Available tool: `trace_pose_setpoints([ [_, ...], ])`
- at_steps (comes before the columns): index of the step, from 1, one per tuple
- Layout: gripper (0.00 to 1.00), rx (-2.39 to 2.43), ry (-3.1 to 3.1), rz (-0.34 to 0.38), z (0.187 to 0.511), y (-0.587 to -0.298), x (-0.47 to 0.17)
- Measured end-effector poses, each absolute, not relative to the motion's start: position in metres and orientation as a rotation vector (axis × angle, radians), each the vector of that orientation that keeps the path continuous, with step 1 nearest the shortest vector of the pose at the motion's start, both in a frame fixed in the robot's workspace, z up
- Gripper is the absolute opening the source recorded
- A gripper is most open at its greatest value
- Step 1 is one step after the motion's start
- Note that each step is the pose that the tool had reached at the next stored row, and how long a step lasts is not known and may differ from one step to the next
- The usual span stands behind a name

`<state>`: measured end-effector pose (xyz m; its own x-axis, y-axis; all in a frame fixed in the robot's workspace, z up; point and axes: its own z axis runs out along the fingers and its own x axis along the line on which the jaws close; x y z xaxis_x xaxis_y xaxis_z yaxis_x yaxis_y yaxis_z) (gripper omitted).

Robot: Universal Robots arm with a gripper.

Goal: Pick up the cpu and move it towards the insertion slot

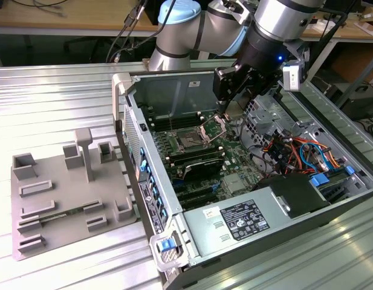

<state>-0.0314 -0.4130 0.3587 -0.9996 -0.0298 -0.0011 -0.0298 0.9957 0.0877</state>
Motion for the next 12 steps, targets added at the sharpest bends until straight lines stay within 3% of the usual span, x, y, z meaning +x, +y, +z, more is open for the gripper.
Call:
trace_pose_setpoints([
  [12, 0.55, 0.047, -3.138, -0.138, 0.3559, -0.4130, -0.0314],
])
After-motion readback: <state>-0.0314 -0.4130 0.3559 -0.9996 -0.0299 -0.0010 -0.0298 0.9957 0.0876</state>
